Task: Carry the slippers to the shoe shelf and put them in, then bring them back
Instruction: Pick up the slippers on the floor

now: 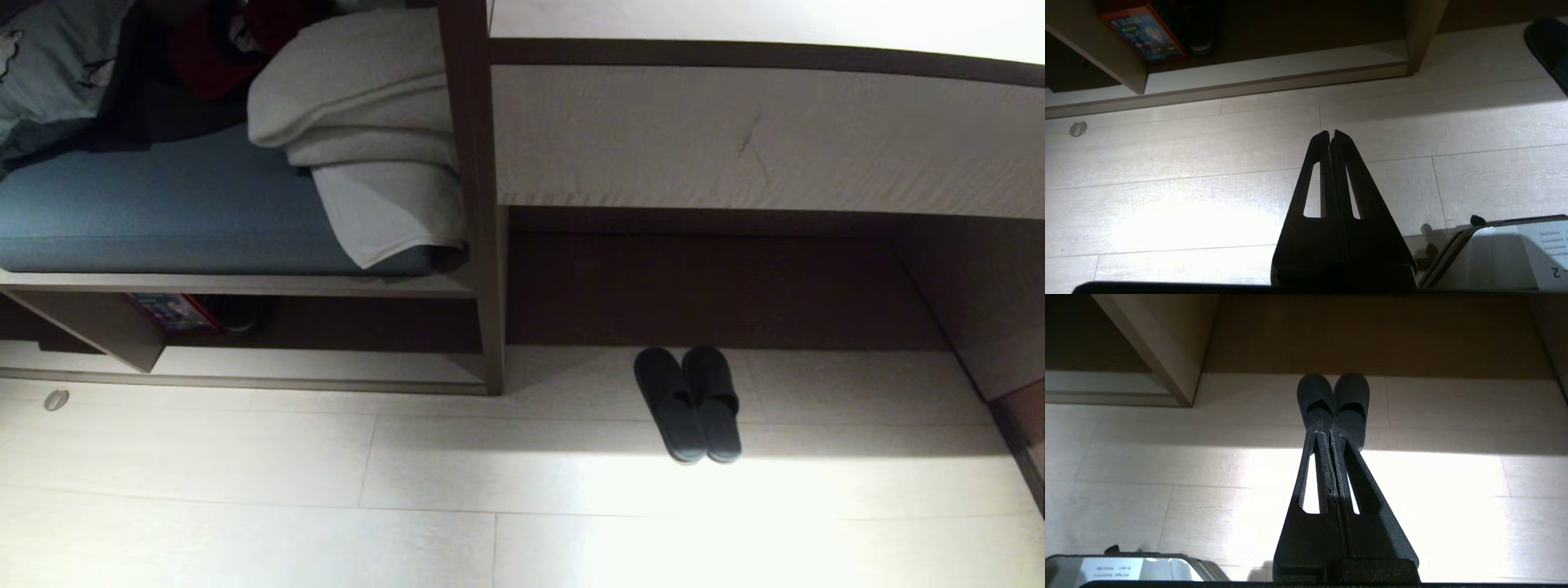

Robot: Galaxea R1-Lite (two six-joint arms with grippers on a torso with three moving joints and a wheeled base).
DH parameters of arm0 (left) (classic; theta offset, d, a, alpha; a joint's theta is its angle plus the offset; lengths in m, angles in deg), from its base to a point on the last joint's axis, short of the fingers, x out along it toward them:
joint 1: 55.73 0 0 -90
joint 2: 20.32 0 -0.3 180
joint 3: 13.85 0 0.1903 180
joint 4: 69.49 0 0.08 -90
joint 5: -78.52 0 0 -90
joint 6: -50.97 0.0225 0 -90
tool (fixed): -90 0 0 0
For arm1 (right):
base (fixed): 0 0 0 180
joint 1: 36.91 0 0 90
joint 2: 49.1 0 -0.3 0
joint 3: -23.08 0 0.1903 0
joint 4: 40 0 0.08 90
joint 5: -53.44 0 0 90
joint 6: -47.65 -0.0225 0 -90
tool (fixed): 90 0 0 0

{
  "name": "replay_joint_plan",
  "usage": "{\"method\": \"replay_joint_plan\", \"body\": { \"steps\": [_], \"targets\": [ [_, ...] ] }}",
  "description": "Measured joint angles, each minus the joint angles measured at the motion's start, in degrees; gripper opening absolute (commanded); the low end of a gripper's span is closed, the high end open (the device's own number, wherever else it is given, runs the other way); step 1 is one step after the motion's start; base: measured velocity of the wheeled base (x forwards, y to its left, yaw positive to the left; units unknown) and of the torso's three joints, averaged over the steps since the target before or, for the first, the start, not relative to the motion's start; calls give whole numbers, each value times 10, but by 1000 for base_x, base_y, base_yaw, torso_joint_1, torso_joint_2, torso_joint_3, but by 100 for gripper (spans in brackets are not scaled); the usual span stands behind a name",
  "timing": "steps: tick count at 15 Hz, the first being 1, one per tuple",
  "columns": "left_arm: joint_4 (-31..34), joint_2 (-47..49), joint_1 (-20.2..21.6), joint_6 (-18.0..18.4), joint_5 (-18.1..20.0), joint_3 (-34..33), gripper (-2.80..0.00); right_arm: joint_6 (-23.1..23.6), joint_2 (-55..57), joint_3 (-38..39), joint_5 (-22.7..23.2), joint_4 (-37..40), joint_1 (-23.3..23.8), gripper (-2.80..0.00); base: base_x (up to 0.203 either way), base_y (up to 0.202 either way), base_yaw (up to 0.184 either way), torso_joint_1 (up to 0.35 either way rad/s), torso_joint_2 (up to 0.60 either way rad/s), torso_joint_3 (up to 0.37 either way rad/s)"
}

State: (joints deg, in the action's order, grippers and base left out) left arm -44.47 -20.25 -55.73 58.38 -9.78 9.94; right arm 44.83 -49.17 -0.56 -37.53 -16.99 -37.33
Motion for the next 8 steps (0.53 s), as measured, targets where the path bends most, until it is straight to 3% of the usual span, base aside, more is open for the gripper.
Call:
{"method": "replay_joint_plan", "body": {
  "steps": [8],
  "targets": [
    [1,0,0,0,0,0,-280,0,0,0,0,0,0,-280,0,0,0,2,4,-197]
  ]
}}
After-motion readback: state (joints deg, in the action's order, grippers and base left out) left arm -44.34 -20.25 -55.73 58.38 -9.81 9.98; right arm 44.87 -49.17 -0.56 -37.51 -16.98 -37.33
